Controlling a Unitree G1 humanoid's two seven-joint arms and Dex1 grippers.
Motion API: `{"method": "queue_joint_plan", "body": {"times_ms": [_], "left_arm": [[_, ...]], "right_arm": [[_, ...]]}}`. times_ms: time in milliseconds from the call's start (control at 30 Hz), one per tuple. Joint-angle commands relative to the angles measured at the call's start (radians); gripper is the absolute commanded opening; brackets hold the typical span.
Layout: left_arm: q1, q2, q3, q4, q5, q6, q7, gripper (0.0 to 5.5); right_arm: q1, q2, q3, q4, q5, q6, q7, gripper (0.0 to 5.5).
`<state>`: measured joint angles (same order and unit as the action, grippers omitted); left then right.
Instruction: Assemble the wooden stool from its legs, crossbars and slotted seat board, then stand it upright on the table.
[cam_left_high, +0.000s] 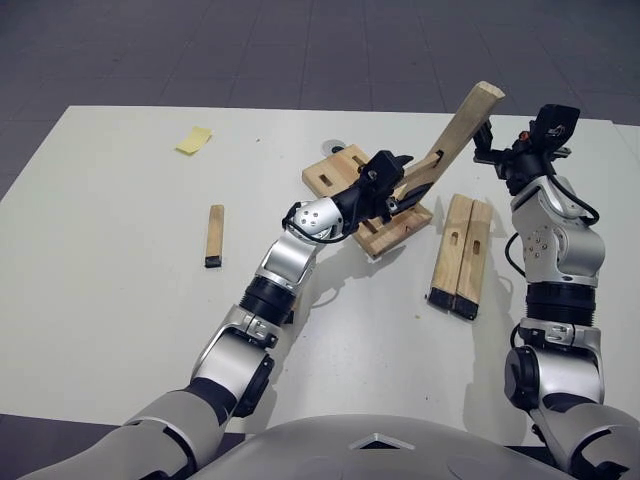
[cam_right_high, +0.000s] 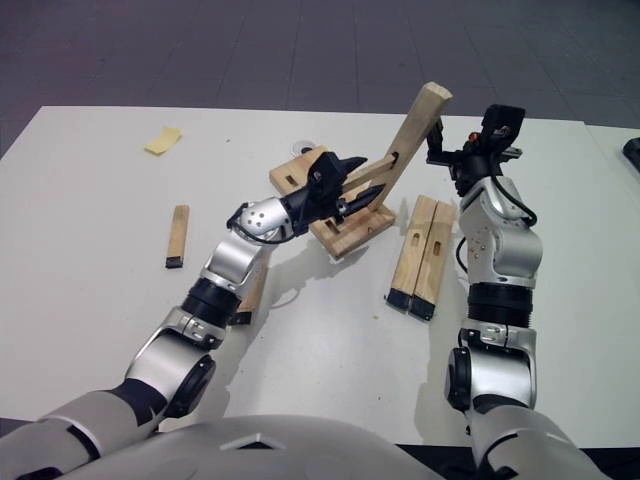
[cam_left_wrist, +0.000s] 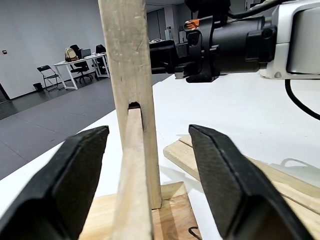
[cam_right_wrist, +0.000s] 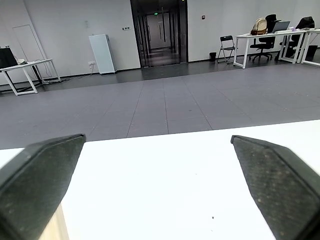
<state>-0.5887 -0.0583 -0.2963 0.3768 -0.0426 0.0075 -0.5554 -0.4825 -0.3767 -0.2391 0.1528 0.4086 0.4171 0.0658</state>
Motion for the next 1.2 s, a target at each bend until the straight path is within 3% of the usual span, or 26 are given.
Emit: {"method": "queue_joint_plan", "body": {"times_ms": [33, 200, 367, 500, 600, 667, 800, 867, 1200], "left_arm": [[-0.022, 0.002, 0.025, -0.035, -0.009, 0.016, 0.01, 3.75], [-0.017, 0.018, 0.035, -0.088, -0.013, 0.044, -0.005, 4.54], [0.06, 0.059, -0.001, -0.314, -0.056, 0.162, -0.071, 5.33], [0.1, 0.108, 0.028, -0.528, -0.117, 0.294, -0.077, 5.37], [0.094, 0.123, 0.179, -0.707, -0.24, 0.431, 0.003, 5.37], [0.077, 0.131, 0.34, -0.773, -0.33, 0.501, 0.103, 5.37], [0.067, 0.171, 0.639, -0.742, -0.389, 0.528, 0.334, 5.37], [0.076, 0.194, 0.703, -0.7, -0.377, 0.52, 0.404, 5.37], [0.092, 0.245, 0.629, -0.644, -0.306, 0.516, 0.488, 5.37]], "right_arm": [[0.012, 0.007, -0.014, -0.009, -0.014, 0.014, 0.007, 5.4], [0.019, 0.009, -0.022, -0.004, -0.029, 0.019, 0.004, 5.4], [0.024, -0.018, 0.007, 0.031, -0.092, 0.01, 0.014, 5.4], [0.04, -0.071, 0.09, 0.063, -0.177, 0.041, 0.09, 5.4], [0.045, -0.135, 0.169, 0.073, -0.25, 0.027, 0.189, 5.4], [0.027, -0.181, 0.215, 0.088, -0.29, 0.031, 0.26, 5.4], [-0.041, -0.237, 0.312, 0.157, -0.373, 0.044, 0.377, 5.4], [-0.065, -0.25, 0.348, 0.191, -0.408, 0.039, 0.42, 5.4], [-0.1, -0.256, 0.454, 0.267, -0.534, 0.0, 0.531, 5.4]]}}
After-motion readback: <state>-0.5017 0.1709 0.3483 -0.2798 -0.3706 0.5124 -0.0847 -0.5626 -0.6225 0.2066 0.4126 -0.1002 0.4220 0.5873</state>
